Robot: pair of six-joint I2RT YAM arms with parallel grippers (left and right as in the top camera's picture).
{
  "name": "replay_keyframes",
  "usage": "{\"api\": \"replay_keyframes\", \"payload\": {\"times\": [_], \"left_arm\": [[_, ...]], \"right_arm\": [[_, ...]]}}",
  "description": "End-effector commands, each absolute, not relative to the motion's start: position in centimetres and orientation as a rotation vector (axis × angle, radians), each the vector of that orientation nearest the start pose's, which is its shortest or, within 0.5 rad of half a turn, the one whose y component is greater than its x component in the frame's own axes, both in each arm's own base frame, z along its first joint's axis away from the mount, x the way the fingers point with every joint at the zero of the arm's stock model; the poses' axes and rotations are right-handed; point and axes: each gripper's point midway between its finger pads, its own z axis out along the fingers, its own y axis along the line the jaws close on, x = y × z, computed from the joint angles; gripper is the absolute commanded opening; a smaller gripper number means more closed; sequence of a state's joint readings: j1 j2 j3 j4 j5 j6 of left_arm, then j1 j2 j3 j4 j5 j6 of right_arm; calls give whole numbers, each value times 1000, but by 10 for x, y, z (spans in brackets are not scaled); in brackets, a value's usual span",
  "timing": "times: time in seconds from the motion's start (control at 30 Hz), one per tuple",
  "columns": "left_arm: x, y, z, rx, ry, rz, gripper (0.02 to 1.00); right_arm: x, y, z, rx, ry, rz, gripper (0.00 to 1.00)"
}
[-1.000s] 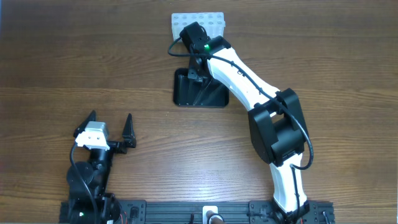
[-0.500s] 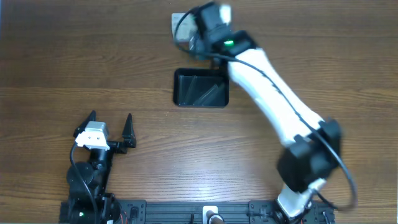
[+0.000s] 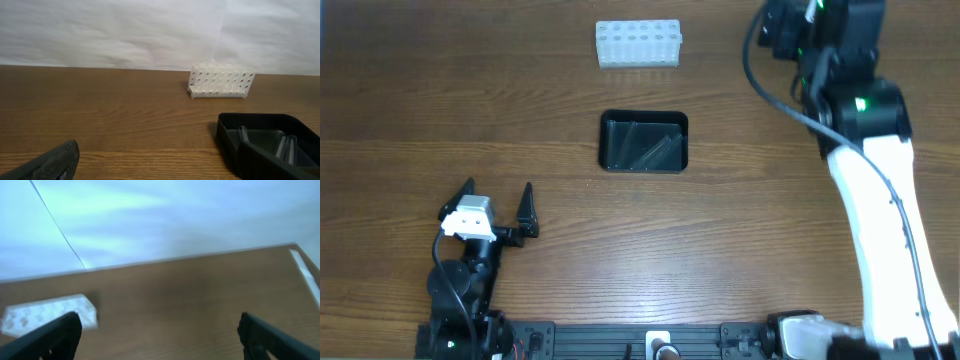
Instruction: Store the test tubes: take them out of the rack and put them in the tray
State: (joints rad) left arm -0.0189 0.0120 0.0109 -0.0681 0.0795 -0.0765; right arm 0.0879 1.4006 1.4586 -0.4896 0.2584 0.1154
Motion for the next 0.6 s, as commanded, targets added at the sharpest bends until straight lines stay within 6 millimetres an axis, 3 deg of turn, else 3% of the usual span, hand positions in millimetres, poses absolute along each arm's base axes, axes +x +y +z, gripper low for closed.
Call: {"api": "replay_keyframes", "payload": {"times": [0.03, 0.37, 0.6], "left_arm": [[245, -20, 158, 13, 1644, -160, 1000], [245, -20, 158, 13, 1643, -160, 1000], [245, -20, 158, 13, 1643, -160, 1000]], "right_arm": [[380, -36, 337, 220, 1912, -183, 993], [281, -37, 269, 190, 1798, -186, 993], [249, -32, 218, 173, 1734, -146, 991]]}}
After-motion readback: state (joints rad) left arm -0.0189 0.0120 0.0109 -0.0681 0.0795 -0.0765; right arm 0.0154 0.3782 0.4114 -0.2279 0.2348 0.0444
